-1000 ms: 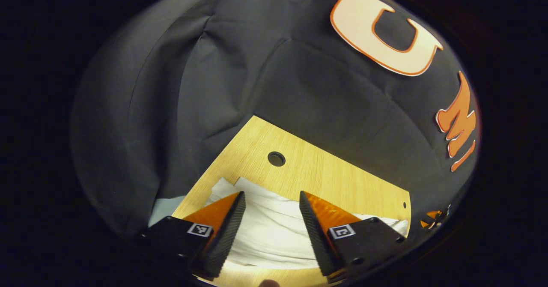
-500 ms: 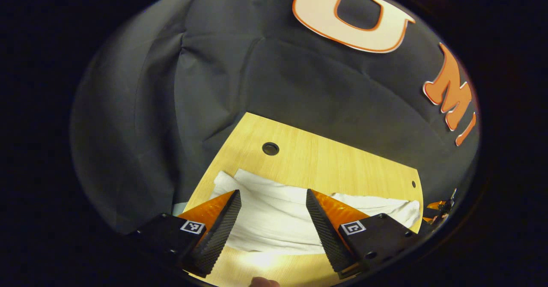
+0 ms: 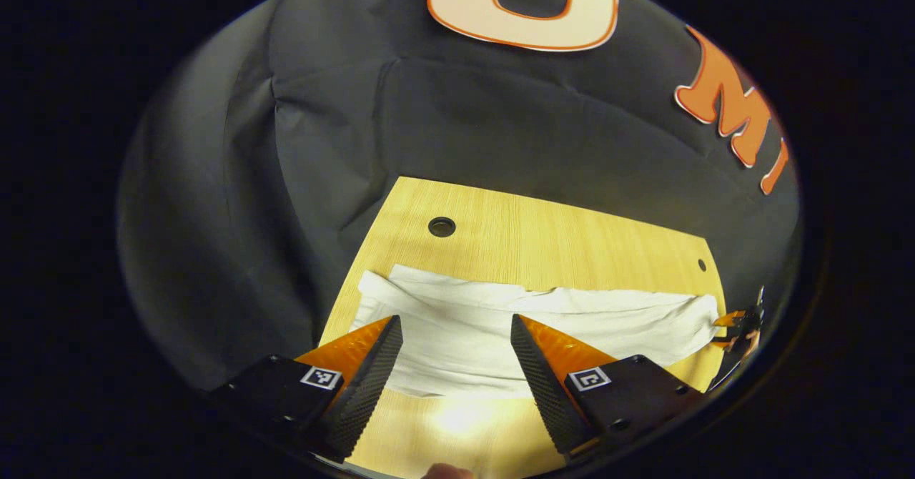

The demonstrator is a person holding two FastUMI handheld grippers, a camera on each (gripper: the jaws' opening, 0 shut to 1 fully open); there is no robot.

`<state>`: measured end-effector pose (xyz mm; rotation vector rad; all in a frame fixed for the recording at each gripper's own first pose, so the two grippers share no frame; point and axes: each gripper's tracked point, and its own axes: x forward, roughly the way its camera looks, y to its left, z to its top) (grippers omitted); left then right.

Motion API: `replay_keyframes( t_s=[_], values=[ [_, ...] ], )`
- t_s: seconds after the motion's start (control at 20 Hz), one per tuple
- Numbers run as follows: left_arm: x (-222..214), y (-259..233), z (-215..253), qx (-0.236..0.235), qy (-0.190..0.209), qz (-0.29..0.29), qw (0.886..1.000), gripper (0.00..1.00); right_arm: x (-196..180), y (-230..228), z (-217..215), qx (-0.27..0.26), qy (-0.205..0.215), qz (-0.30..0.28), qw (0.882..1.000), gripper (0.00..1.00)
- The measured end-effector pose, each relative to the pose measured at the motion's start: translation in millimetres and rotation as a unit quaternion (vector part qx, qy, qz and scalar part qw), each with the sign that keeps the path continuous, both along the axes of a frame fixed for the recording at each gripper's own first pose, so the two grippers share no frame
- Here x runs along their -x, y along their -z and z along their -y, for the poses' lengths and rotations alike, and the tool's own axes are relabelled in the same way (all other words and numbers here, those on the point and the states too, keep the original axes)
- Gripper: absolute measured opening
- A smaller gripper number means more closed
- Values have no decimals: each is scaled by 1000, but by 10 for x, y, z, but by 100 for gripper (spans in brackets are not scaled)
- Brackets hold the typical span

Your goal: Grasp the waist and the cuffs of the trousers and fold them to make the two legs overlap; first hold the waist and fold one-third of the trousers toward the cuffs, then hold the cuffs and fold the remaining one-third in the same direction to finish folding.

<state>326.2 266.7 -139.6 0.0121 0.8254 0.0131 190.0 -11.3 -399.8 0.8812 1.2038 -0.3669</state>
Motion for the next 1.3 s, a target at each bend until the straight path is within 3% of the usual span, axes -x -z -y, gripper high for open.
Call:
replay_keyframes(
  t_s=[0.3,0.45,0.65,0.7,0.75,0.8,0.85,0.9,1.3],
  values=[
    [31,238,95,-14,3,-1,1000,100,-77,126,28,-7,14,-8,1000,97],
    [84,346,177,-3,-5,-2,1000,100,-107,146,88,-9,26,-5,1000,93],
    [244,467,262,6,-10,-3,1000,100,-65,176,160,-23,52,-9,998,70],
    [308,509,311,11,-13,-5,1000,100,-66,198,165,-30,58,-6,998,55],
    [350,541,368,16,-15,-6,1000,100,-64,209,145,-42,66,2,997,49],
    [384,596,406,18,-17,-7,1000,100,-92,219,113,-53,75,14,996,33],
    [412,633,432,18,-18,-9,1000,100,-111,218,92,-63,85,29,994,31],
    [448,667,457,19,-18,-10,1000,100,-111,222,71,-74,91,39,992,23],
    [556,775,554,43,-11,-12,999,100,-191,-147,67,-103,118,130,979,21]
  ],
)
